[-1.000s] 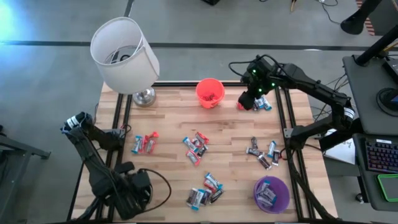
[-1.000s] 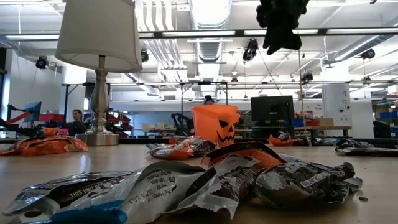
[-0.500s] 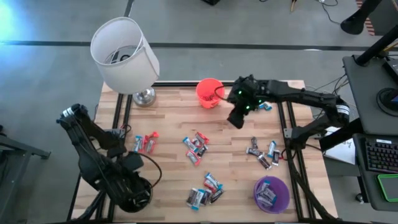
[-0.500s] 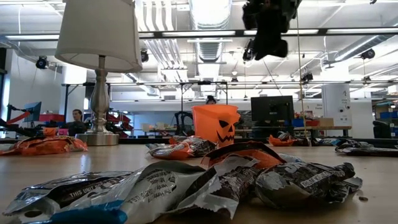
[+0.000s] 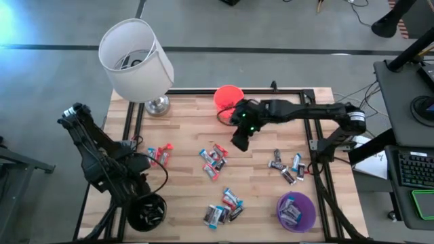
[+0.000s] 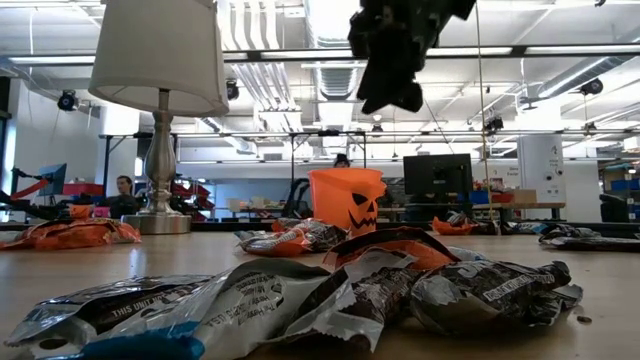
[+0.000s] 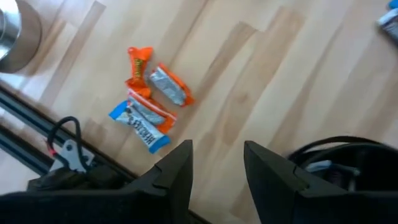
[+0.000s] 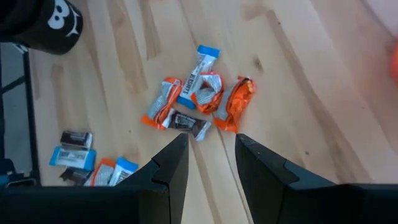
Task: Organize candy in baskets
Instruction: Put the orange chocolate into the orange bucket
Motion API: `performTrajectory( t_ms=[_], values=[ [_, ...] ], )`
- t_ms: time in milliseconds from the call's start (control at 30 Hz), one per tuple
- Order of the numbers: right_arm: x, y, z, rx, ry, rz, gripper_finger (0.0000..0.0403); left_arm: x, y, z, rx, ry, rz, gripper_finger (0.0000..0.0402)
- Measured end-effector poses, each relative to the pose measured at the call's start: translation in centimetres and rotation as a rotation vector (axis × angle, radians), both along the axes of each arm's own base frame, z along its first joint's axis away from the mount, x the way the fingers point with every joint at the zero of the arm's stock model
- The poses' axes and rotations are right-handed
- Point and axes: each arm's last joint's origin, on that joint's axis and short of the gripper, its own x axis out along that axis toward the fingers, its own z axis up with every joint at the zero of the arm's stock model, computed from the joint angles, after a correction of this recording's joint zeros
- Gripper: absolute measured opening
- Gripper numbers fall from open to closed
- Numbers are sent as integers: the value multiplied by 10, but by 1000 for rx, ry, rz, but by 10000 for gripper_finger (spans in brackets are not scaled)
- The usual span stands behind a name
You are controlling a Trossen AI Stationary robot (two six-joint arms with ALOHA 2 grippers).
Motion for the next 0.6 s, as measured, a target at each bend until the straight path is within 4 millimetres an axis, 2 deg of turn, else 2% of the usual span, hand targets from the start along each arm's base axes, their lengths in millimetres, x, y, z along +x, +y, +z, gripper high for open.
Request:
performTrajectory(
  t_ms=[100, 267, 600],
  values=[
    [12, 6, -13, -58, 21, -7, 123, -3, 5, -7, 32, -26, -8, 126],
    [28, 17, -32, -216, 45, -36, 123, -6, 15, -8, 68, -140, -22, 126],
    [48, 22, -62, -183, 64, -95, 123, -25, 42, -6, 65, -233, -25, 126]
  ],
)
